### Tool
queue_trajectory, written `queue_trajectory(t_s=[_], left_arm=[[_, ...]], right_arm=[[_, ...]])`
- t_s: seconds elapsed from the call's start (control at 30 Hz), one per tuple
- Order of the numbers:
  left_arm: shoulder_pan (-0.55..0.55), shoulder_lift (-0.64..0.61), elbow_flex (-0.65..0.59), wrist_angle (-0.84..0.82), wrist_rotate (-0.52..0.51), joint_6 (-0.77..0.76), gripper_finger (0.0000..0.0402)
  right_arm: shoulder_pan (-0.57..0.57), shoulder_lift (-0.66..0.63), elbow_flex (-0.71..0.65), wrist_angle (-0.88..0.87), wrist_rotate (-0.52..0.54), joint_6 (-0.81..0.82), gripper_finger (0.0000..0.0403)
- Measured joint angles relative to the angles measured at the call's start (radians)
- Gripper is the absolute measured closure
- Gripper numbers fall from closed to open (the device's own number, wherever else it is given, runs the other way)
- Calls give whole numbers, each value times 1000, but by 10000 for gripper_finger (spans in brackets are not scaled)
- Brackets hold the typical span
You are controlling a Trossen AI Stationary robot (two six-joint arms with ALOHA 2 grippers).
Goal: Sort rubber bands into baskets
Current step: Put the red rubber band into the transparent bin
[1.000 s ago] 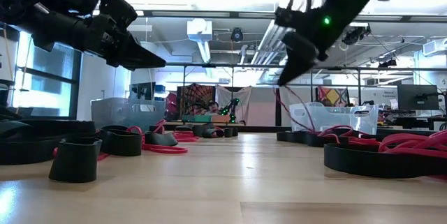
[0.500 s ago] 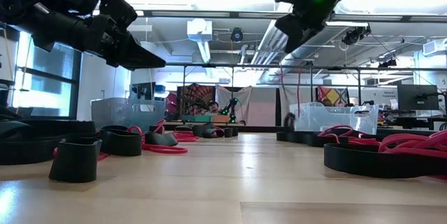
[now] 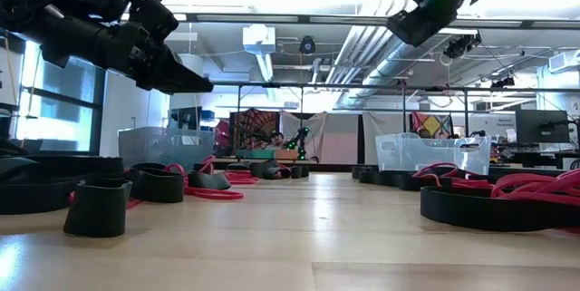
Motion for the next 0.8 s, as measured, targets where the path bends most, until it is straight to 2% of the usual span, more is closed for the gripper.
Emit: queue_trajectory(t_s=[0.27,0.43,0.57,0.8], left_arm=[[0,0,0,0,0,0,401],[0,0,0,0,0,0,401],[0,0,0,0,0,0,401],[0,0,0,0,0,0,401]], right_arm=[[-135,0,-85,41,-8,14,402],[-232,0,-209,170,-62,2,402],[-296,0,-308,344,-154,-78,402],[-362,0,-441,783,-381,-303,402]])
